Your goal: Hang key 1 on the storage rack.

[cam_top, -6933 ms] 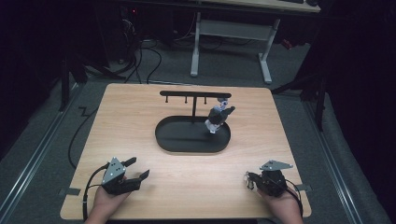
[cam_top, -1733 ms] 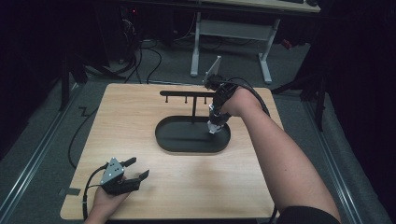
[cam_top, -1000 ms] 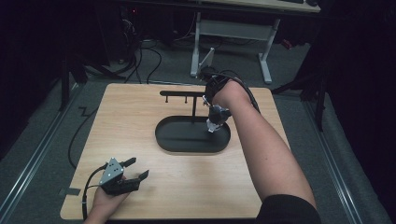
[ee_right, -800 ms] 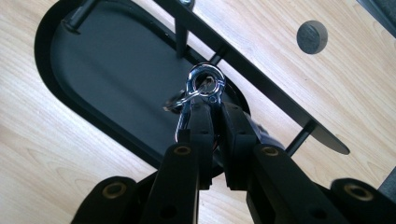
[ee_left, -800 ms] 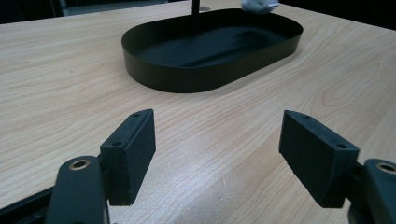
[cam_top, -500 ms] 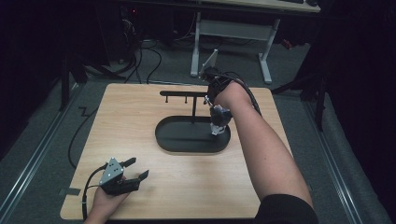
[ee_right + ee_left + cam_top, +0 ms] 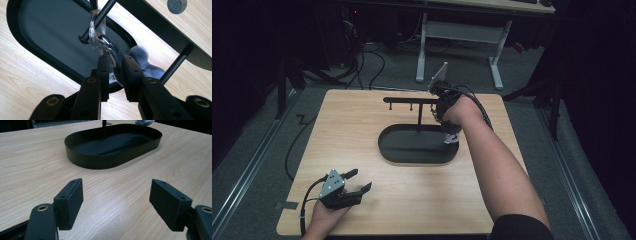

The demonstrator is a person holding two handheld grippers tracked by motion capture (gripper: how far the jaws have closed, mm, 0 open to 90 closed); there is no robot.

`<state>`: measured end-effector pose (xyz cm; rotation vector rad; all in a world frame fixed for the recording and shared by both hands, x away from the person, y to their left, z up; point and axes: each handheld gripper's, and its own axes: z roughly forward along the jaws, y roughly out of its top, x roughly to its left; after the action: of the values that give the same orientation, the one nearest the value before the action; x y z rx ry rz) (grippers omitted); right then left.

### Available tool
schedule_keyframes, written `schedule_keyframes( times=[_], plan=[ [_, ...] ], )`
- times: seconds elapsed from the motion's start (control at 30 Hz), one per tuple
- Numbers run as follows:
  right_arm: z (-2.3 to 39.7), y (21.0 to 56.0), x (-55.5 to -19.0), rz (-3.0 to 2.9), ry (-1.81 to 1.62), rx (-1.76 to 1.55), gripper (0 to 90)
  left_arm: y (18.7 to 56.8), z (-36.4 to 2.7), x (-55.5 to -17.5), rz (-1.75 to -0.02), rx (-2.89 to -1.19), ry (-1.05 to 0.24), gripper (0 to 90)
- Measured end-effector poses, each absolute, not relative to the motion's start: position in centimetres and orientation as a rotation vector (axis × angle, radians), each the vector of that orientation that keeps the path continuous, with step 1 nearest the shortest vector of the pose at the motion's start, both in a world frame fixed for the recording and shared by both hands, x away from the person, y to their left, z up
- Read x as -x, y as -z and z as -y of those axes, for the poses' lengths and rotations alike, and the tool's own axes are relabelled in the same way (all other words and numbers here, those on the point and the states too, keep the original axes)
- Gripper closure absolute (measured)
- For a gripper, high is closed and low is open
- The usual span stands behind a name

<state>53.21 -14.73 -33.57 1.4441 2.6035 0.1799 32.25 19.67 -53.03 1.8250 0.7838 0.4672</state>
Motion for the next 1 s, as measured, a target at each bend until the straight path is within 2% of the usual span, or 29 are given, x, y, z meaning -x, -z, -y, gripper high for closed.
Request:
schedule_keyframes(
  times=[0.4, 0.57, 0.67, 0.7, 0.73, 1.0],
  plan=[
    [16.2, 32.8, -51.1, -2.594, -0.301, -1.428, 74.1, 53.0, -19.6, -32.2, -0.779, -1.829, -0.466, 27.8],
    [17.3, 33.5, -49.0, -2.591, -0.404, -1.421, 68.7, 53.1, -19.6, -32.2, -0.779, -1.826, -0.469, 27.8],
    [18.2, 34.2, -47.7, -2.584, -0.476, -1.421, 64.1, 53.1, -19.5, -32.2, -0.780, -1.825, -0.470, 27.8],
    [18.8, 34.9, -46.7, -2.571, -0.522, -1.407, 59.3, 53.1, -19.5, -32.2, -0.777, -1.829, -0.472, 27.8],
    [18.8, 34.9, -46.7, -2.571, -0.522, -1.407, 59.3, 53.1, -19.5, -32.2, -0.777, -1.829, -0.472, 27.8],
    [20.5, 38.8, -42.7, -2.480, -0.727, -1.318, 47.8, 53.0, -19.5, -32.3, -0.791, -1.840, -0.471, 27.8]
  ],
)
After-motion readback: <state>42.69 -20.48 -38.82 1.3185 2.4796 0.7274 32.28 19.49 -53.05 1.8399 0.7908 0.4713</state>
